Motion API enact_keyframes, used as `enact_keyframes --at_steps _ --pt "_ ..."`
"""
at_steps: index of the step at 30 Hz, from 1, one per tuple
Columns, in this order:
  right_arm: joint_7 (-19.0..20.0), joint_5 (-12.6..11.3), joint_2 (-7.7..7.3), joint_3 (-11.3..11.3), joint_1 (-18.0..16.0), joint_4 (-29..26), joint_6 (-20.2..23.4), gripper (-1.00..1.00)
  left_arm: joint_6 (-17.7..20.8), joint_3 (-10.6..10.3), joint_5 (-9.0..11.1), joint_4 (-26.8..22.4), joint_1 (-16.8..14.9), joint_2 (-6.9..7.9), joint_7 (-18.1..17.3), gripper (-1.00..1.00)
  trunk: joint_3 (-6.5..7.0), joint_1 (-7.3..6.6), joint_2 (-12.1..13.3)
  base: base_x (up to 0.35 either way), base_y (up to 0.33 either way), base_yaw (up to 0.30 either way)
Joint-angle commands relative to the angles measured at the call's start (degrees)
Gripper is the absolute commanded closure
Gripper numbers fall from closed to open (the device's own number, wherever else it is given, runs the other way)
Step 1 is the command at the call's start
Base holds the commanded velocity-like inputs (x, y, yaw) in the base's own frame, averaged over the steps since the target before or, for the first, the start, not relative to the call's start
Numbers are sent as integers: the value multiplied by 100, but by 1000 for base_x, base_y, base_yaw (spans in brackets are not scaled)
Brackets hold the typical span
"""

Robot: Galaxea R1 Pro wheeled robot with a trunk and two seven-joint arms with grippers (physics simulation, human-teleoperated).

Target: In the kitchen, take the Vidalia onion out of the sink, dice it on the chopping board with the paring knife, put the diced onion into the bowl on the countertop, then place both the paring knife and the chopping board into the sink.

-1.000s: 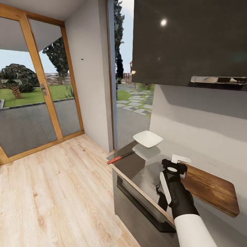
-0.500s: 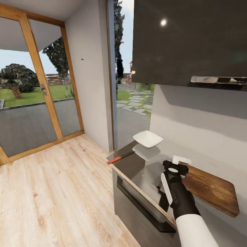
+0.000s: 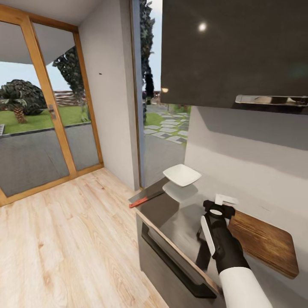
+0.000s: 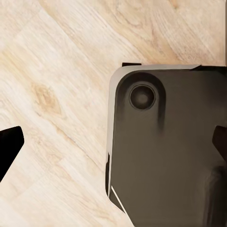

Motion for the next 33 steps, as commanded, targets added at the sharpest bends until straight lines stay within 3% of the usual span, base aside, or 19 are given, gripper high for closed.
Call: enact_keyframes --at_steps 1,8,15,33 --pt "1 33 4 -8 -3 -4 45 -100 -30 14 10 12 -4 0 -1 -100 -6 2 -4 108 -80 0" --pt "5 -23 4 -8 -4 75 45 -100 -33 14 10 9 -4 0 -1 -100 -6 2 -4 33 -25 0" --pt "5 -554 -68 -8 -3 89 45 -100 -31 14 10 12 -4 0 -1 -100 -6 2 -4 1 -1 0" --pt "57 -608 -84 -8 -4 97 45 -100 -32 14 10 11 -4 0 -1 -100 -6 2 -4 0 0 0"
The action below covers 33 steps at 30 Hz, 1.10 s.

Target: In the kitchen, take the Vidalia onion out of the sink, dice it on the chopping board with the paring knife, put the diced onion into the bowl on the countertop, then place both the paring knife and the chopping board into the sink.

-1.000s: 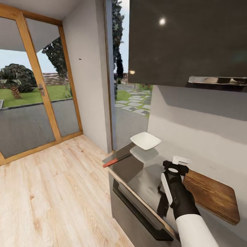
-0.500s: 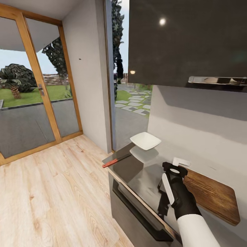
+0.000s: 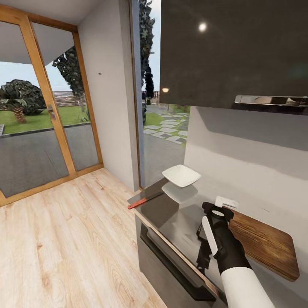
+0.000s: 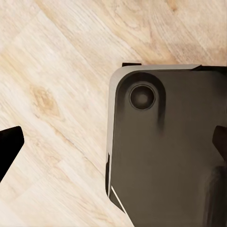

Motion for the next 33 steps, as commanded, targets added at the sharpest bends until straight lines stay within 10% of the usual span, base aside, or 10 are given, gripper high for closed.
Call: enact_keyframes --at_steps 1,33 --pt "-22 -27 3 -3 -4 5 22 -100 -31 14 11 13 -4 0 -1 -100 -6 1 -5 0 0 0" --pt "-21 -27 3 -3 -4 56 22 -100 -32 14 11 10 -3 9 -1 -100 -6 1 -5 -24 56 0"
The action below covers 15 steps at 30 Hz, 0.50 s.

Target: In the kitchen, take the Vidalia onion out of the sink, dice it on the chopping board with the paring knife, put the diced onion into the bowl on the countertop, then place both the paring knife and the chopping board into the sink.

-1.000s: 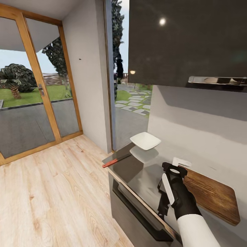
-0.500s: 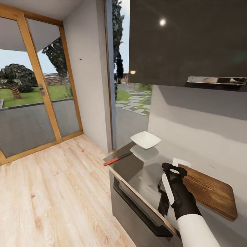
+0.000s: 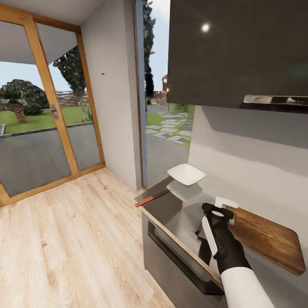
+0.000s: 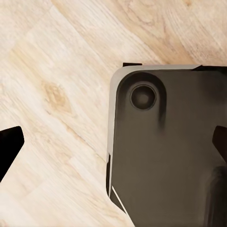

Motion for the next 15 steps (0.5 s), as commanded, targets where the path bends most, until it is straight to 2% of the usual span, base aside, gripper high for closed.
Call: enact_keyframes --at_steps 1,15 --pt "-22 -27 3 -4 -4 -7 22 -100 -30 14 11 10 -2 0 -1 -100 -6 1 -5 0 9 0" --pt "-22 -27 3 -4 -2 -7 22 -100 -29 14 11 16 -4 -5 -1 -100 -6 1 -5 0 37 0"
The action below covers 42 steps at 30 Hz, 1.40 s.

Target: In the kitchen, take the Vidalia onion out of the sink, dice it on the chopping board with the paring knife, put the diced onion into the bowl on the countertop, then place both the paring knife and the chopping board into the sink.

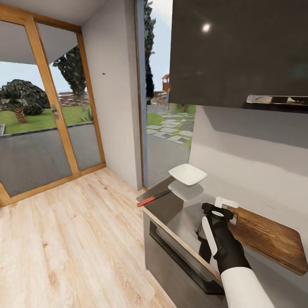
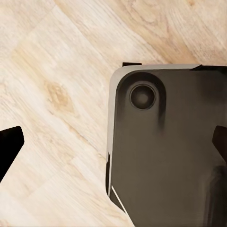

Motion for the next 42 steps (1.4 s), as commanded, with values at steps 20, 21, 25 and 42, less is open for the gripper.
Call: enact_keyframes --at_steps 20,21,25,42 --pt "-22 -27 3 -4 -5 45 22 -100 -31 14 11 9 -5 5 -1 -100 -6 1 -5 36 -36 0" --pt "-22 -27 3 -4 -5 45 22 -100 -31 14 11 8 -5 5 -1 -100 -6 1 -5 42 -42 0" --pt "-22 -27 3 -4 -5 49 22 -100 -32 14 11 7 -2 4 -1 -100 -6 1 -5 18 -18 0" --pt "-19 -40 3 -4 -5 115 22 -100 -31 14 11 11 -2 -1 -1 -100 -6 1 -5 2 -2 0"
